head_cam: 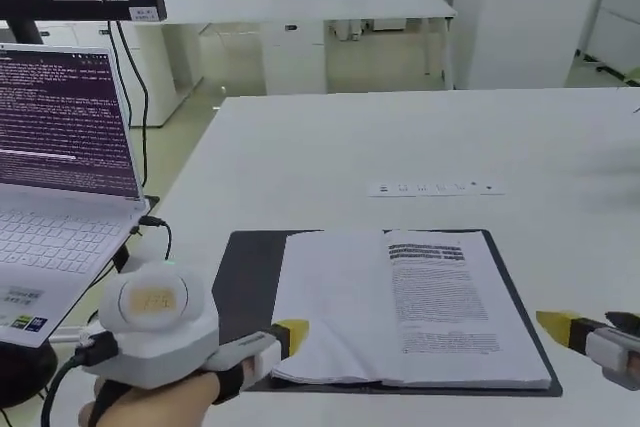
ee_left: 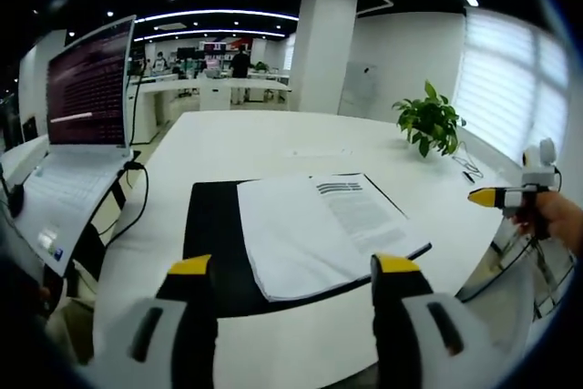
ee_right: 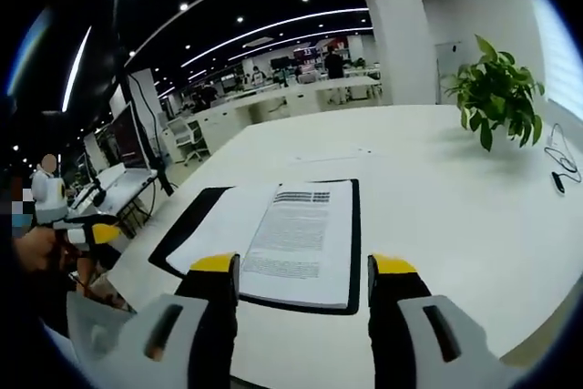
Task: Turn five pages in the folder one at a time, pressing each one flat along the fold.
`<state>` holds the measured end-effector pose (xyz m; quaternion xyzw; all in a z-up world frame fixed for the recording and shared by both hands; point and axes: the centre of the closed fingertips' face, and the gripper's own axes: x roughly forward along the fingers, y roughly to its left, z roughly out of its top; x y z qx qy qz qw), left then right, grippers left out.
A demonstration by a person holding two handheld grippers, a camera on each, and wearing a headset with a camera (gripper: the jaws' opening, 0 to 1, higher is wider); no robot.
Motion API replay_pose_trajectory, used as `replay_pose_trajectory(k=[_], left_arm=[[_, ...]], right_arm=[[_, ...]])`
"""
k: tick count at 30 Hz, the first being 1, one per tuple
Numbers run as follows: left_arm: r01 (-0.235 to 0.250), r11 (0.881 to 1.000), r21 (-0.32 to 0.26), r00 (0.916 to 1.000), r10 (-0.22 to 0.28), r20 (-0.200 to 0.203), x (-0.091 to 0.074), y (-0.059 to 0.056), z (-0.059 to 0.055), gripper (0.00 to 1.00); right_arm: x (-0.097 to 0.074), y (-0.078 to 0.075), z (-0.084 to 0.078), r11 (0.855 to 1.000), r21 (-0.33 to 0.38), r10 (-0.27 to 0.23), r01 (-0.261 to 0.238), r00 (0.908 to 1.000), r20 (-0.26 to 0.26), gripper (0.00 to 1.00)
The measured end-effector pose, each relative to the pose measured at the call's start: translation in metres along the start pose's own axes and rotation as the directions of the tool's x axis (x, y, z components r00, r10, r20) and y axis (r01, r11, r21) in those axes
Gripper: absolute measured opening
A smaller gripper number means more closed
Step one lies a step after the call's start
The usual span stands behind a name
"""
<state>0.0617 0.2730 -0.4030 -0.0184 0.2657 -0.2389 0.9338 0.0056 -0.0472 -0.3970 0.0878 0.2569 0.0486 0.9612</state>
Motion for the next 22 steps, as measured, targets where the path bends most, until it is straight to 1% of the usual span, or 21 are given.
replay_pose_trajectory(k=[3,4,5,6,7,8,9,10,11,12,13,15,20,22], left_arm=[[-0.003,1.0,0.017,1.0,0.003,0.0,-0.004,0.001,-0.002,0.78],[-0.009,1.0,0.025,0.9999,0.009,0.011,-0.005,0.002,-0.002,0.82],[-0.015,0.999,0.029,0.9997,0.014,0.018,-0.006,0.003,-0.001,0.86],[-0.021,0.999,0.034,0.9992,0.02,0.033,-0.007,0.004,0.0,0.91],[-0.03,0.999,0.034,0.9985,0.028,0.047,-0.008,0.005,0.002,0.99],[-0.032,0.999,0.036,0.9982,0.03,0.052,-0.011,0.005,0.002,0.99],[-0.032,0.999,0.032,0.9982,0.031,0.051,-0.012,0.005,0.001,0.99],[-0.033,0.999,0.031,0.9983,0.031,0.049,-0.012,0.005,0.0,0.99],[-0.033,0.999,0.036,0.9986,0.032,0.043,-0.013,0.005,-0.001,0.99],[-0.034,0.999,0.037,0.9986,0.032,0.042,-0.014,0.005,-0.002,0.99],[-0.035,0.999,0.041,0.9985,0.033,0.044,-0.015,0.005,-0.003,0.99],[-0.039,0.999,0.031,0.9982,0.037,0.047,-0.017,0.005,-0.004,0.99],[-0.049,0.998,0.031,0.998,0.048,0.041,-0.02,0.008,-0.008,0.99],[-0.058,0.998,0.031,0.9972,0.056,0.05,-0.023,0.008,-0.008,0.99]], right_arm=[[-0.003,-0.001,-0.003,1.0,-0.017,-0.002,0.002,1.0,-0.002,0.67],[-0.004,-0.002,-0.003,1.0,-0.02,-0.007,0.007,1.0,0.0,0.7],[-0.004,-0.004,-0.003,0.999,-0.026,-0.018,0.018,0.9998,0.003,0.76],[-0.005,-0.005,-0.003,0.999,-0.032,-0.021,0.021,0.9998,0.007,0.81],[-0.005,-0.007,-0.002,0.999,-0.041,-0.028,0.029,0.9994,0.018,0.87],[-0.006,-0.008,-0.002,0.998,-0.042,-0.038,0.039,0.9991,0.021,0.97],[-0.006,-0.012,-0.002,0.997,-0.048,-0.056,0.057,0.9981,0.027,0.99],[-0.007,-0.01,-0.004,0.998,-0.05,-0.044,0.045,0.9989,0.016,0.99],[-0.007,-0.011,-0.005,0.998,-0.047,-0.045,0.046,0.9989,0.014,1.0],[-0.008,-0.011,-0.004,0.998,-0.048,-0.048,0.049,0.9987,0.019,1.0],[-0.008,-0.01,-0.005,0.998,-0.052,-0.04,0.041,0.9991,0.017,1.0],[-0.008,-0.01,-0.006,0.998,-0.058,-0.039,0.04,0.9991,0.014,1.0],[-0.01,-0.011,-0.007,0.997,-0.068,-0.043,0.044,0.9989,0.018,1.0],[-0.01,-0.012,-0.008,0.996,-0.071,-0.047,0.048,0.9987,0.02,1.0]])
